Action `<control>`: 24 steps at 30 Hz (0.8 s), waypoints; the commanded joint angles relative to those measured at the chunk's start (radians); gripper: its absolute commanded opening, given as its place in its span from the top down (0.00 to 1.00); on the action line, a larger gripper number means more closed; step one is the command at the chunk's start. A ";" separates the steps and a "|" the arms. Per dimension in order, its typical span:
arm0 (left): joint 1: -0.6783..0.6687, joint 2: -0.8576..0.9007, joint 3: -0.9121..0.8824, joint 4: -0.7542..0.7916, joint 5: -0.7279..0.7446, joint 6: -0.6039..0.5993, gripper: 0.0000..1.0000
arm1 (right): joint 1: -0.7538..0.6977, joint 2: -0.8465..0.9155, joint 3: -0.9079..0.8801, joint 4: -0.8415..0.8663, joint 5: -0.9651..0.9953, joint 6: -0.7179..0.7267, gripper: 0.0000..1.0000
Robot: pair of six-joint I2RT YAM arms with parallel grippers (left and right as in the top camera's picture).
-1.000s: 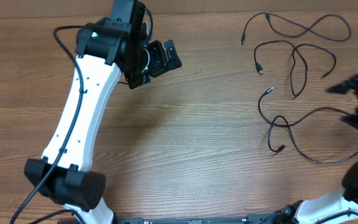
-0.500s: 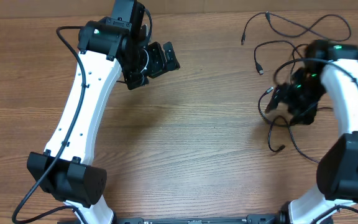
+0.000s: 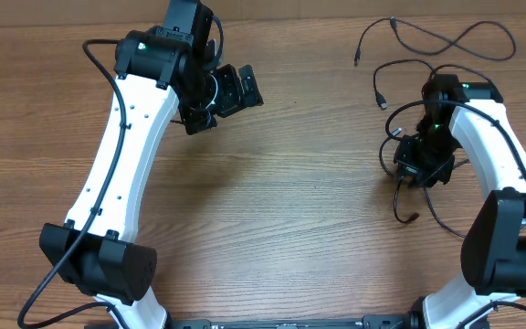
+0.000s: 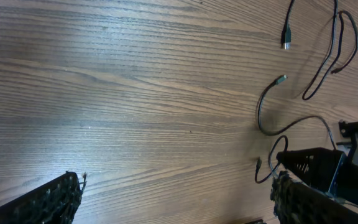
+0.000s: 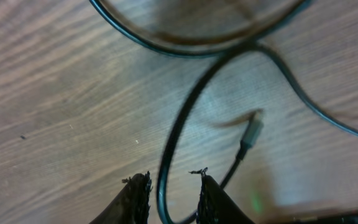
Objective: Untangle cables
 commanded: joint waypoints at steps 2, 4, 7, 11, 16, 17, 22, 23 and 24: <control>0.006 0.002 0.021 0.003 -0.011 0.016 0.00 | 0.000 -0.008 -0.002 0.026 0.008 0.003 0.73; 0.006 0.002 0.021 0.003 -0.011 0.016 0.00 | 0.000 -0.008 -0.002 0.032 0.008 0.003 0.73; 0.006 0.002 0.021 0.003 -0.011 0.016 0.00 | 0.000 -0.008 -0.002 0.036 0.007 -0.001 0.76; 0.006 0.002 0.021 0.004 -0.014 0.016 0.00 | 0.000 -0.008 -0.003 0.035 0.007 0.000 0.76; 0.006 0.002 0.021 0.005 -0.018 0.016 0.00 | 0.000 -0.008 -0.031 0.039 -0.019 0.000 0.76; 0.006 0.002 0.021 0.006 -0.018 0.016 0.00 | 0.000 -0.008 -0.047 0.045 -0.019 0.000 0.76; 0.006 0.002 0.021 0.007 -0.019 0.016 0.00 | 0.000 -0.008 -0.109 0.101 -0.018 0.000 0.83; 0.006 0.002 0.021 0.007 -0.019 0.016 0.00 | 0.000 -0.008 -0.113 0.111 -0.018 0.000 0.87; 0.006 0.002 0.021 0.008 -0.019 0.016 0.00 | 0.000 -0.008 -0.112 0.116 -0.018 0.000 0.92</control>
